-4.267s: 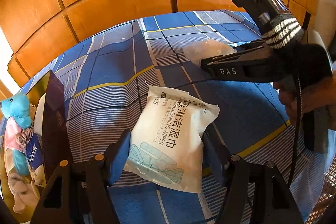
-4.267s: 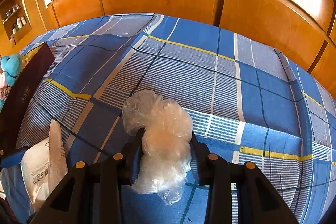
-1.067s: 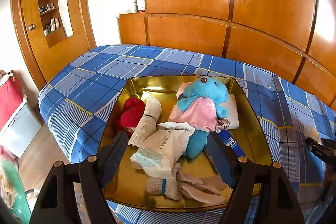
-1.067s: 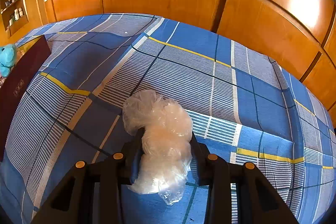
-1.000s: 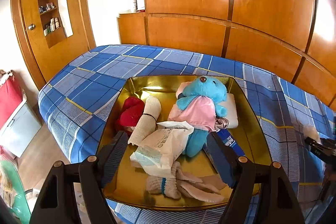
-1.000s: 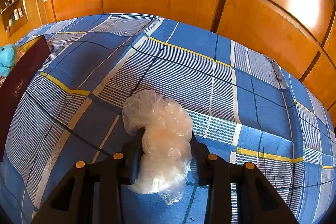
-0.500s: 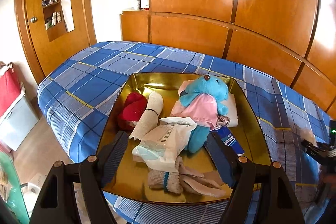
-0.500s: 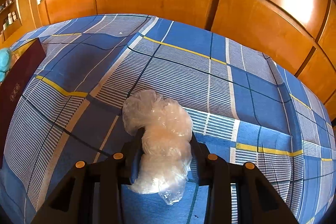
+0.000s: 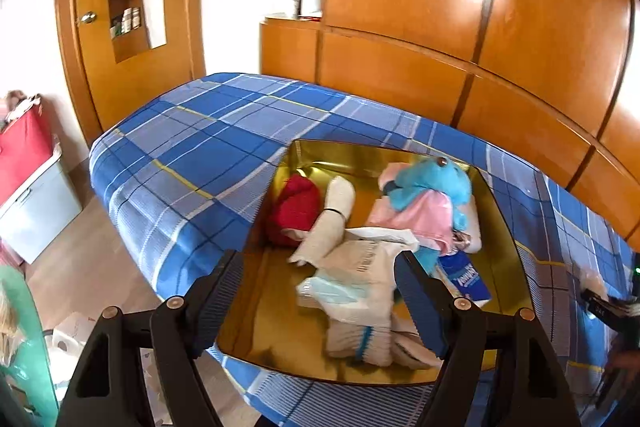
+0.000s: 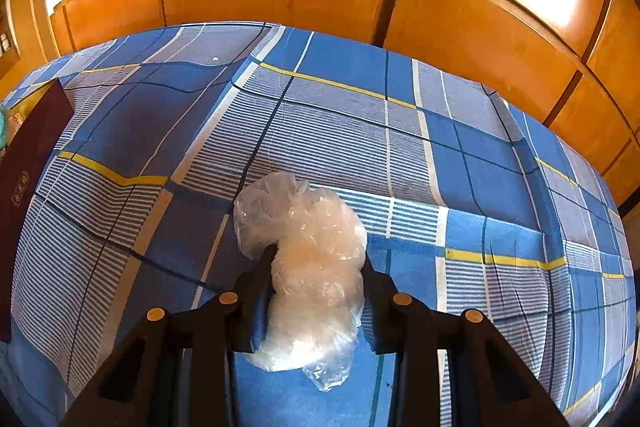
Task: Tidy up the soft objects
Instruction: 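Lift the plastic bag with the right tool toward the gold tray, then lower the plastic bag into the gold tray and open the right tool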
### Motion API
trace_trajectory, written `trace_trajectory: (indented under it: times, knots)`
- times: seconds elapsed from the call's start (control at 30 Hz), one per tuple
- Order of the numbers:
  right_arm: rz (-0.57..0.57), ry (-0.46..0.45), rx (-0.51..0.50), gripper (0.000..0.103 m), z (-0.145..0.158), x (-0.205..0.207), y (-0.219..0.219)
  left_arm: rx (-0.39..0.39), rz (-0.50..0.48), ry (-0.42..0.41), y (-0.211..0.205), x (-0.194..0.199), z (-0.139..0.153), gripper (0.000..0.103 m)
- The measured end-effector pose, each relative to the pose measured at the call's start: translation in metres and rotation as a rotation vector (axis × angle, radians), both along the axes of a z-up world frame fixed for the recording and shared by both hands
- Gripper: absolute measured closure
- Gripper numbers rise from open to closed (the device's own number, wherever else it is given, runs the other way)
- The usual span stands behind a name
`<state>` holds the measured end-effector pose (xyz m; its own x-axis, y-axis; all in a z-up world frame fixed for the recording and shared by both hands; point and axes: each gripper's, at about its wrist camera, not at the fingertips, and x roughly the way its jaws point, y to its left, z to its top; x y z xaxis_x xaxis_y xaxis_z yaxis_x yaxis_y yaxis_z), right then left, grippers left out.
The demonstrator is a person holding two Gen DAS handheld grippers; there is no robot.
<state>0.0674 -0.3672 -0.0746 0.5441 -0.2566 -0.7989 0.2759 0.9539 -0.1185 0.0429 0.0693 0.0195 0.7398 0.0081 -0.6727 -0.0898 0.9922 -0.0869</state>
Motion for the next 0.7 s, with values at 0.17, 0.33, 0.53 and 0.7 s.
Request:
trace_trajectory:
  times: [0.17,0.33,0.53,0.7]
  knots:
    - [-0.013,0.010,0.023,0.068,0.002,-0.004,0.002,-0.017,0.059,-0.009,0.022,-0.003,0.002,0.025]
    - [-0.006,0.020,0.109,0.068,0.011,-0.009,0.006,-0.027,0.109,-0.011,0.041,-0.007,0.002,0.025]
    - [0.130,-0.084,0.157,0.068,0.054,-0.017,0.055,-0.030,0.131,-0.001,0.050,-0.009,-0.002,0.025]
    - [0.387,-0.138,0.188,0.068,0.092,-0.012,0.137,-0.029,0.120,-0.003,0.047,-0.010,-0.002,0.025]
